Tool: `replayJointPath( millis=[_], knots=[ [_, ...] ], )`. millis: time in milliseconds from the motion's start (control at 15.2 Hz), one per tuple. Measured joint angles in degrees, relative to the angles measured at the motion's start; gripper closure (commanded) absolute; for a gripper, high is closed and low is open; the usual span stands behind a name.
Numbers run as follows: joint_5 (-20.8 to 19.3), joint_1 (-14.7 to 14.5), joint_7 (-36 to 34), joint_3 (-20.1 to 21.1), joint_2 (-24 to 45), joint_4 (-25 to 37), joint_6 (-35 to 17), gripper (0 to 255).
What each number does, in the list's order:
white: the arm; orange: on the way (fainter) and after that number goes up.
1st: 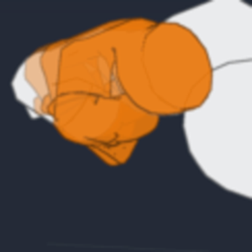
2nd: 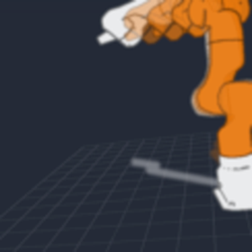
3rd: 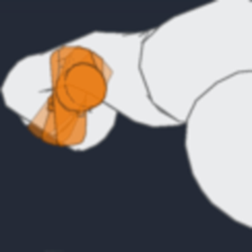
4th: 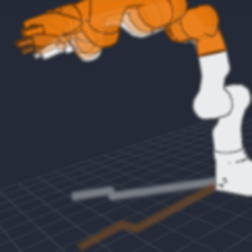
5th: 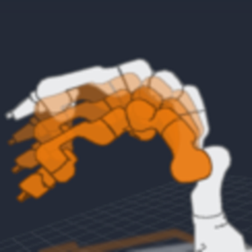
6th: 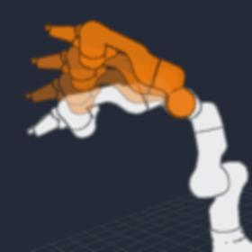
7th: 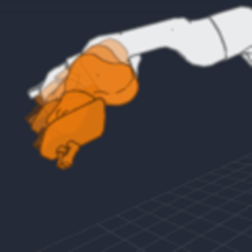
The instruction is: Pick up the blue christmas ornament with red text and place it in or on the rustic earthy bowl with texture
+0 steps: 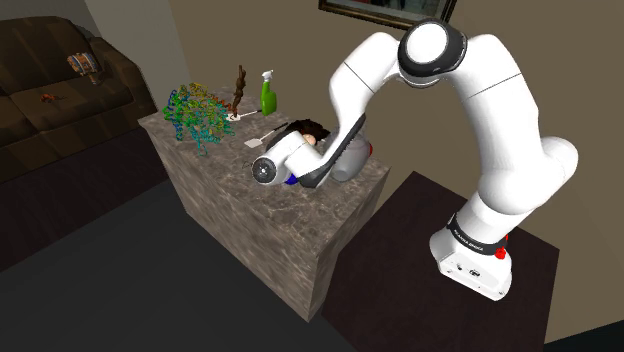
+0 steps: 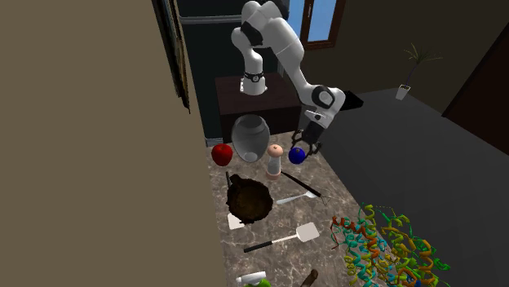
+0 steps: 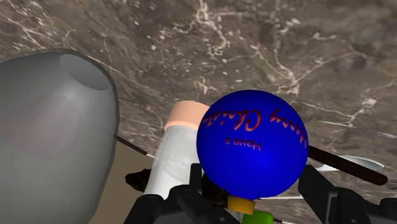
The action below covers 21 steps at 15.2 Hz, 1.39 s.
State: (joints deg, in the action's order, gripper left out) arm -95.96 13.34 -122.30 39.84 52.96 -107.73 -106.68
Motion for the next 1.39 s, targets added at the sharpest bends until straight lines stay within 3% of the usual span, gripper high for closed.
replayJointPath(
  millis=[1386],
  knots=[
    [8.9, 5.8, 7.4, 7.2, -13.3, -5.4, 0.6, 255]
  ],
)
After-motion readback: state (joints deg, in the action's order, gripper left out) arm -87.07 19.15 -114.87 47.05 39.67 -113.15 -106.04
